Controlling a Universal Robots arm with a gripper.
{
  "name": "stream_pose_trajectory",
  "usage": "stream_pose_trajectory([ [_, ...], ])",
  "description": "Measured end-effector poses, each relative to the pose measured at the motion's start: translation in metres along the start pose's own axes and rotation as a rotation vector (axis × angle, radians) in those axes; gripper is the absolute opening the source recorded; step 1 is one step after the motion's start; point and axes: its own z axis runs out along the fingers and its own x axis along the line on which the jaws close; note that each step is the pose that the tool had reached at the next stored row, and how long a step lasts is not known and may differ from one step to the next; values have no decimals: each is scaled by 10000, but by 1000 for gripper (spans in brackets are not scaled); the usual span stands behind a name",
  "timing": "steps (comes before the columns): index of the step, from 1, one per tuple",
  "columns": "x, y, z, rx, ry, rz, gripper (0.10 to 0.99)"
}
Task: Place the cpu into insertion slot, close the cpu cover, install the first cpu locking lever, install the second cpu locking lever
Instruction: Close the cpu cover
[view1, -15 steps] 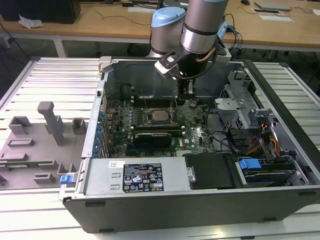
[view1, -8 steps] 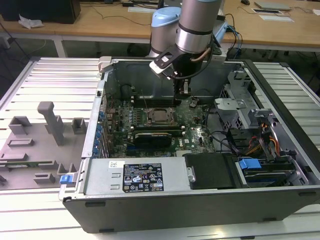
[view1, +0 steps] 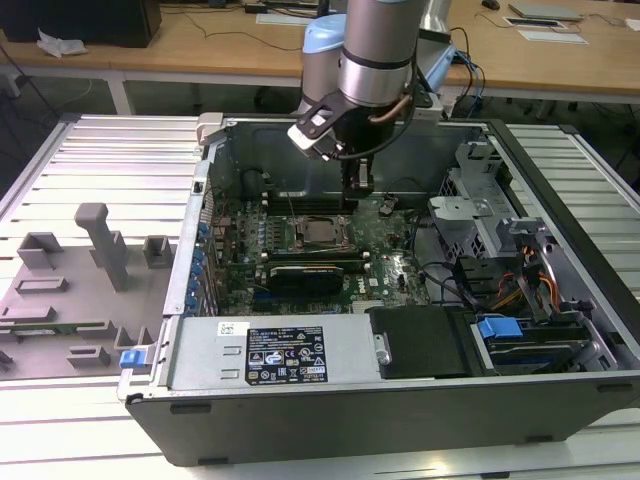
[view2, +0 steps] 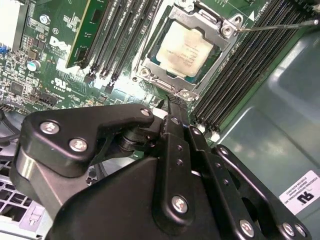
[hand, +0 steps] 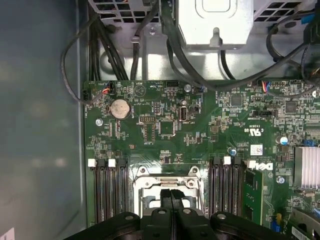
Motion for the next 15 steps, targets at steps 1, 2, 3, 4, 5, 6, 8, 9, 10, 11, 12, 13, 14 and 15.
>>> stream_pose_trajectory([
  [1,0,-20,0,-40,-1,-1,106],
  [2,0,-38,0,-70,-1,-1,106],
  [3,0,-71,0,-124,0,-1,106],
  [4,0,-94,1,-162,0,-3,106],
  [5,0,-102,0,-177,-1,-3,106],
  [6,0,-133,1,-253,-1,-4,106],
  [8,-1,-158,4,-483,2,-14,106],
  [9,-1,-168,6,-593,3,-24,106],
  [10,0,-201,11,-661,6,-40,106],
  [11,-1,-225,13,-663,5,-45,106],
  [12,-1,-240,14,-662,4,-49,106],
  [13,-2,-269,18,-662,3,-51,106],
  [14,-3,-293,23,-660,0,-49,106],
  [15,-3,-319,31,-655,0,-49,106],
])
